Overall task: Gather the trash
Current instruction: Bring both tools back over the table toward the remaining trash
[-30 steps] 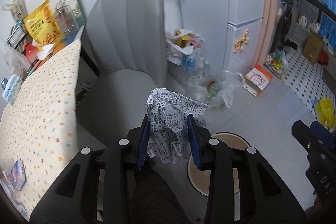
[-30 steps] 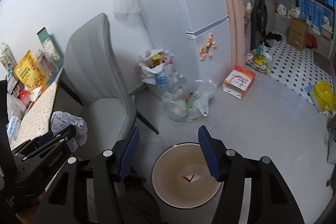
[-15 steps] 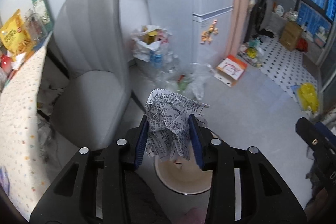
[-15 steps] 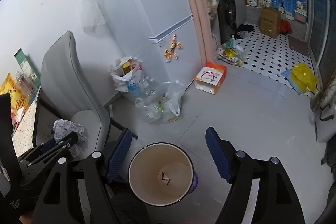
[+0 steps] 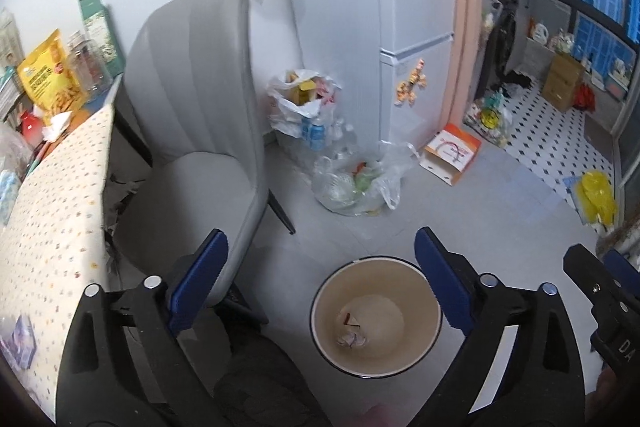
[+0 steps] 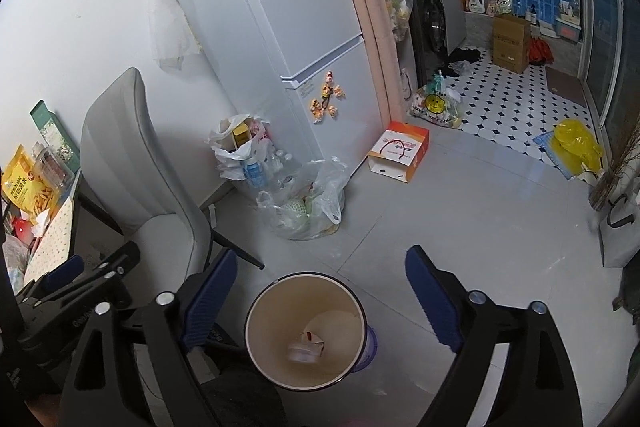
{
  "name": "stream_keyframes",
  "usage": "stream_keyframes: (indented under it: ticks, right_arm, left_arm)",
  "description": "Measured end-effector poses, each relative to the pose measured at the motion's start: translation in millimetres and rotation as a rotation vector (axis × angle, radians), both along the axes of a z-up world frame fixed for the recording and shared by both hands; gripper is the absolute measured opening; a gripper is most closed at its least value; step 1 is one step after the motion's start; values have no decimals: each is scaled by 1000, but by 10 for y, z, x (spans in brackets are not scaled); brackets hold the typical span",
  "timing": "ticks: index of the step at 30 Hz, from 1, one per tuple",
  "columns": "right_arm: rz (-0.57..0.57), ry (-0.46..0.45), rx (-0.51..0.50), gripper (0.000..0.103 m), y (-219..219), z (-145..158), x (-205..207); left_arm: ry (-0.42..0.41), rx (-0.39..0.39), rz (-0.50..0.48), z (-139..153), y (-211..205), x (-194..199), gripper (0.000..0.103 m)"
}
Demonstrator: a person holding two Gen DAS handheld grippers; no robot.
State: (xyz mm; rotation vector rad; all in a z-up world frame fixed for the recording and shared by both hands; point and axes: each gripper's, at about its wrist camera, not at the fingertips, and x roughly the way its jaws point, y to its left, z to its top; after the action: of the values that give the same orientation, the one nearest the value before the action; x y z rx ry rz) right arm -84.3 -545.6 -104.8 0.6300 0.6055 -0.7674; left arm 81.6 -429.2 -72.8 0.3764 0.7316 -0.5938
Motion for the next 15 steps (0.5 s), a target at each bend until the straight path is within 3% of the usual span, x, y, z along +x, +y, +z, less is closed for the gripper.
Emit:
stream_keyframes:
  ticks: [3,15]
  right_arm:
    - [16,-15,-13,95,84,55,34]
    - [164,-55,-63,95,667,403,410]
  left_arm:
    - [-10,-17,35,79,172,51,97]
    - [-51,-105,214,436,1151,232,97]
